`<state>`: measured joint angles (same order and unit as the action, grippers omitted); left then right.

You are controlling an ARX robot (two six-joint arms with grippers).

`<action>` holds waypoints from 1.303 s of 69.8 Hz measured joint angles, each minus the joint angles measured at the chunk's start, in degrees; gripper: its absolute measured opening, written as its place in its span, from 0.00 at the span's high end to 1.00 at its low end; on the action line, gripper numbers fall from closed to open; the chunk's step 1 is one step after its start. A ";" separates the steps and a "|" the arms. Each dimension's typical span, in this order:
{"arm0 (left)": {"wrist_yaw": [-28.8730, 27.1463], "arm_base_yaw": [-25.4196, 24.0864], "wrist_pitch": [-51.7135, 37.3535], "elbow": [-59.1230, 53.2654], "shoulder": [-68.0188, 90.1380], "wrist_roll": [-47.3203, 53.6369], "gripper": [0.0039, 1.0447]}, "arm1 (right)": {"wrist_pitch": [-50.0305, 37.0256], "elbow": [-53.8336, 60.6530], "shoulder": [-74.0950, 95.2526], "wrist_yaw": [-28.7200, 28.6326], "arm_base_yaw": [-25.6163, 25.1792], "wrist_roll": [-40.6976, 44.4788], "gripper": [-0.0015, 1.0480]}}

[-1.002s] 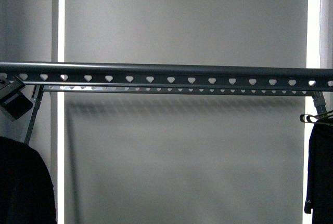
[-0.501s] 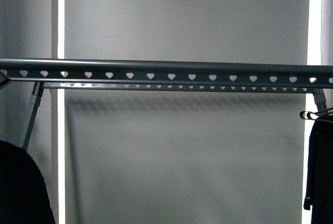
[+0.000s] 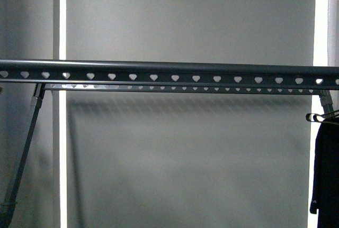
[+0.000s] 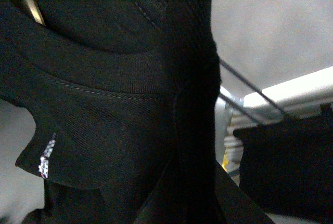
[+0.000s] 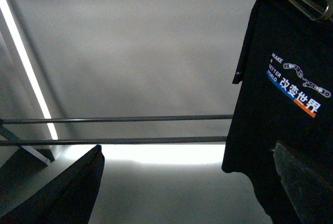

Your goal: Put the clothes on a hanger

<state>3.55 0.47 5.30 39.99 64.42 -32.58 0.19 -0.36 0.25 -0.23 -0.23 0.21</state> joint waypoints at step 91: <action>36.50 9.62 2.95 30.34 15.52 113.26 0.96 | 0.00 0.00 0.00 -0.02 0.00 0.00 0.07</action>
<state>40.05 10.09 8.25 70.32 79.94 80.68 0.19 -0.36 0.25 -0.25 -0.23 0.21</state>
